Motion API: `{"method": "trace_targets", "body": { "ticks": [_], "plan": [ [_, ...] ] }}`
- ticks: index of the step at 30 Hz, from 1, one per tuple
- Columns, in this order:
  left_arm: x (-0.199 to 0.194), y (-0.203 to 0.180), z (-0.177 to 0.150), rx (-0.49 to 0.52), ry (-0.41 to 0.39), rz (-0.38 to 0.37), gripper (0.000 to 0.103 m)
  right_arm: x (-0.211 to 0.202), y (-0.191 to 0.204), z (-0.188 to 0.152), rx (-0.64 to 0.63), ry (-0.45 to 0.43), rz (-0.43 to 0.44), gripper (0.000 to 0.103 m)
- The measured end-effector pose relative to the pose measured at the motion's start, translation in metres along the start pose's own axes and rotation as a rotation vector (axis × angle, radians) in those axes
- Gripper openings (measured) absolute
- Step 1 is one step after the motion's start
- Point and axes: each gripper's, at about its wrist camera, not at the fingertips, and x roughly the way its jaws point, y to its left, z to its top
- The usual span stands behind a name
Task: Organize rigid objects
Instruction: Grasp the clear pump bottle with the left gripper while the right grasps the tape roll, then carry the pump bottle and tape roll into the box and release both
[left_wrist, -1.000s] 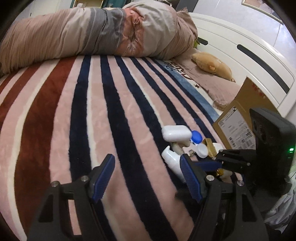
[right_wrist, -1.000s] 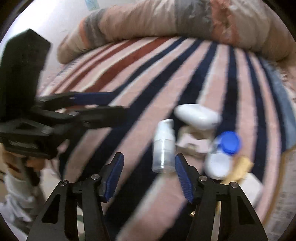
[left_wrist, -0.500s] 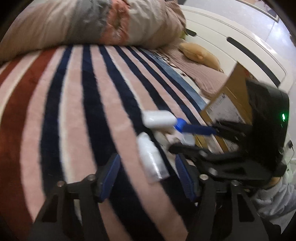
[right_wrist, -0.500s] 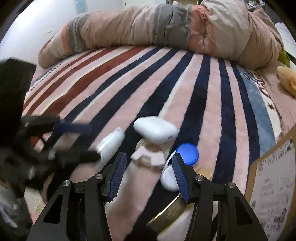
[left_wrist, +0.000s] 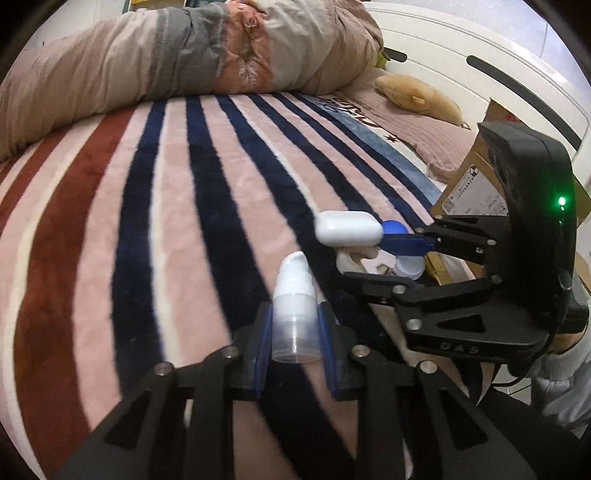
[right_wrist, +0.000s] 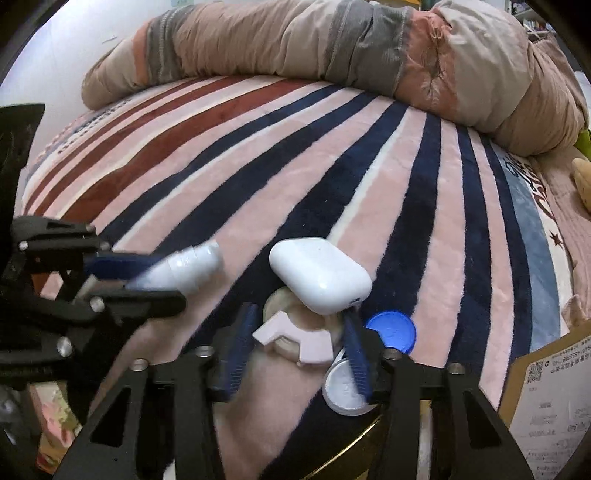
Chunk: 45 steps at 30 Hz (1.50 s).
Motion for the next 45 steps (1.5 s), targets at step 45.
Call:
{"method": "trace_targets", "body": {
  "ticks": [45],
  "plan": [
    [-0.028,-0.287,0.124,0.359,-0.035,-0.117,0.021,-0.239,-0.152,-0.116,0.225,-0.291,-0.199,0.038]
  ]
}}
